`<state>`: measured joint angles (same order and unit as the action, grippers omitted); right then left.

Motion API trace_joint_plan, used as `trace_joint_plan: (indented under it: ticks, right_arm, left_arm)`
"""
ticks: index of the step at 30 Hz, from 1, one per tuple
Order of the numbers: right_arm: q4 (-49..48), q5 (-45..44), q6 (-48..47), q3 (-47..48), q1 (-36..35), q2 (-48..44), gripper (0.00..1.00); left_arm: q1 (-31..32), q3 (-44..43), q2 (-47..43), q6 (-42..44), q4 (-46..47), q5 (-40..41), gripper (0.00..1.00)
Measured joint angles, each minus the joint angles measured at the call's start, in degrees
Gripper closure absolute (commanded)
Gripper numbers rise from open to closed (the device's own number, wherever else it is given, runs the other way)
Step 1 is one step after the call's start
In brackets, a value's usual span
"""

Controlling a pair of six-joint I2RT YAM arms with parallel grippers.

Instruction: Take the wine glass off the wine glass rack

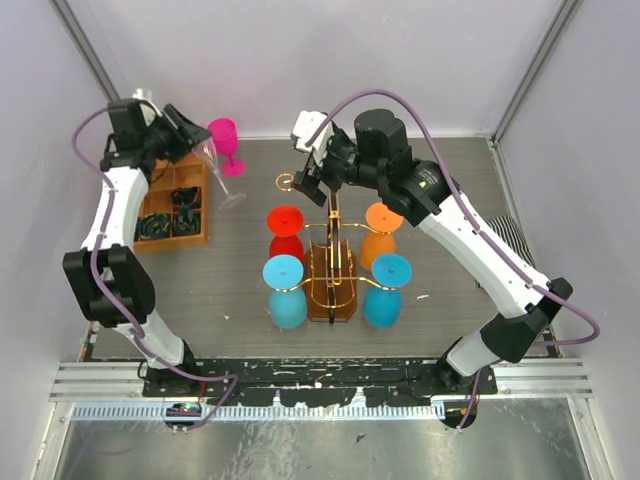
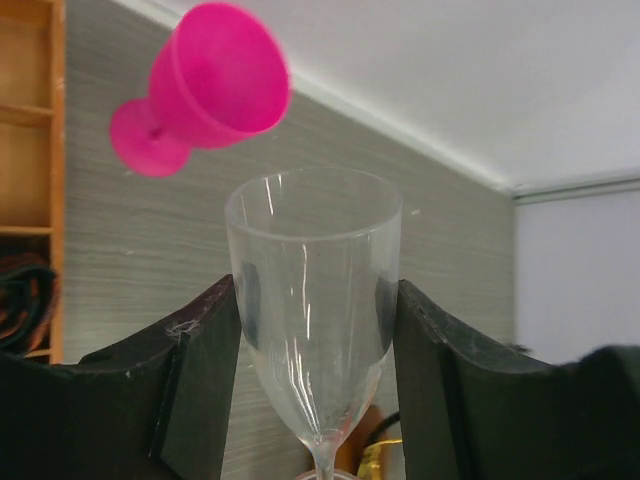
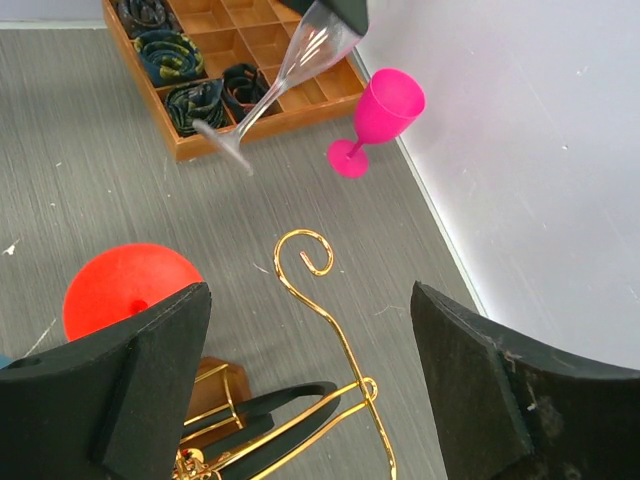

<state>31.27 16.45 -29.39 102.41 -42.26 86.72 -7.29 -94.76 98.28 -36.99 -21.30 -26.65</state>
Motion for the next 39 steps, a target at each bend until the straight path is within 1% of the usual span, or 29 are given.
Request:
trace_joint_plan:
  ticks: [4, 8, 13, 19, 25, 28, 30, 35, 39]
  right_arm:
    - [-0.24, -0.37, 0.44, -0.94, 0.26, -0.09, 0.15]
    - [-0.04, -0.48, 1.97, -2.45, 0.39, -0.11, 0.14]
    - [0.52, -0.48, 3.61, -3.13, 0.92, -0.35, 0.14]
    - [1.31, -0.46, 4.31, -3.08, 1.62, -0.85, 0.14]
    - [1.81, -0.37, 4.94, -3.1, 1.79, -0.85, 0.14]
    - [1.81, -0.33, 5.4, -3.48, 1.79, -0.87, 0.14]
    - [1.84, -0.33, 5.62, -3.96, 1.79, -0.87, 0.14]
    - [1.88, -0.42, 5.62, -5.22, 1.79, -0.92, 0.14]
    - [1.99, -0.68, 5.6, -6.97, 1.9, -1.4, 0.14]
  left_arm:
    - [3.34, 9.7, -2.32, 5.6, 5.79, 7.63, 0.52]
    - [7.98, 20.74, -5.62, 11.85, 15.13, 18.36, 0.52]
    - [12.57, 29.09, -8.2, 17.97, 28.11, 30.23, 0.54]
    - [14.12, 33.18, -8.9, 23.26, 44.06, 41.62, 0.55]
    - [18.27, 38.01, -7.65, 30.12, 60.08, 48.72, 0.56]
    - [20.24, 38.75, -4.74, 33.31, 66.51, 50.73, 0.62]
    - [21.4, 39.8, -2.14, 35.54, 71.84, 51.98, 0.63]
    - [23.56, 41.62, 6.99, 44.24, 86.38, 56.26, 0.62]
    - [24.92, 41.59, 11.76, 48.76, 92.35, 58.66, 0.64]
